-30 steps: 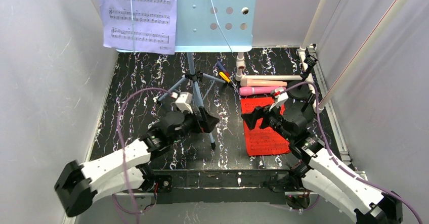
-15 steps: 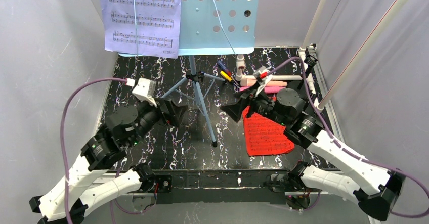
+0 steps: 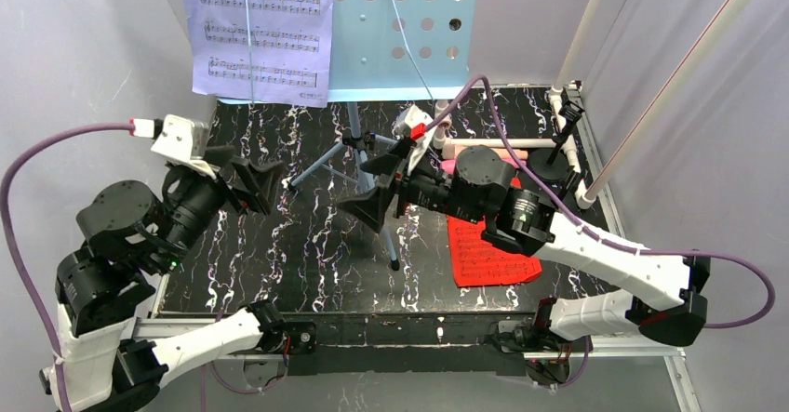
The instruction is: Pack up the instrument practice props
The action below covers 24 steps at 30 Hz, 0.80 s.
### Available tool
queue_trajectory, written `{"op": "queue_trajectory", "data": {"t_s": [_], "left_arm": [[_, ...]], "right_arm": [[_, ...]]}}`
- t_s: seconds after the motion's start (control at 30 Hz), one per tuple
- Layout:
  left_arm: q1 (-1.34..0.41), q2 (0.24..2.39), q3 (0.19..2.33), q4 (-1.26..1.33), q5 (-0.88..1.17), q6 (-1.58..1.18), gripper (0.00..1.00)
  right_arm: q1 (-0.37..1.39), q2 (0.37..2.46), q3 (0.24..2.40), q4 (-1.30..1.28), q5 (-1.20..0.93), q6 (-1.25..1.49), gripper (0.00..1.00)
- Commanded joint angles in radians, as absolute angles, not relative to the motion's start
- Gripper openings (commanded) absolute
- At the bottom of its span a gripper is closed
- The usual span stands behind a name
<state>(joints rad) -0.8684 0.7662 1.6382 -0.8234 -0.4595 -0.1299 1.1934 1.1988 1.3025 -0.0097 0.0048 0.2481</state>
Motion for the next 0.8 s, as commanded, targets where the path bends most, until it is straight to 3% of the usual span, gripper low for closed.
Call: {"op": "queue_trajectory", "data": {"t_s": [0.0, 0.37, 0.6, 0.77], "left_arm": [[-0.874, 0.854, 1.758, -0.846, -0.58, -0.008, 0.86], [-0.874, 1.073, 2.031, -0.741, -0.672, 0.159, 0.71], [-0.875, 1.156, 2.083, -0.639, -0.792, 0.242, 0.6], [-0.873, 1.192, 2.087, -0.589, -0.854, 0.284, 0.57]], "right_arm": [[1.213, 1.254, 1.458, 0.003, 0.016, 0.201, 0.99], [1.215, 1.38, 1.702, 0.021, 0.193, 0.205, 0.99], [1.215, 1.471, 1.806, 0.068, 0.4, 0.229, 0.99], [1.214, 1.556, 1.922, 0.025, 0.489, 0.249, 0.95]]}}
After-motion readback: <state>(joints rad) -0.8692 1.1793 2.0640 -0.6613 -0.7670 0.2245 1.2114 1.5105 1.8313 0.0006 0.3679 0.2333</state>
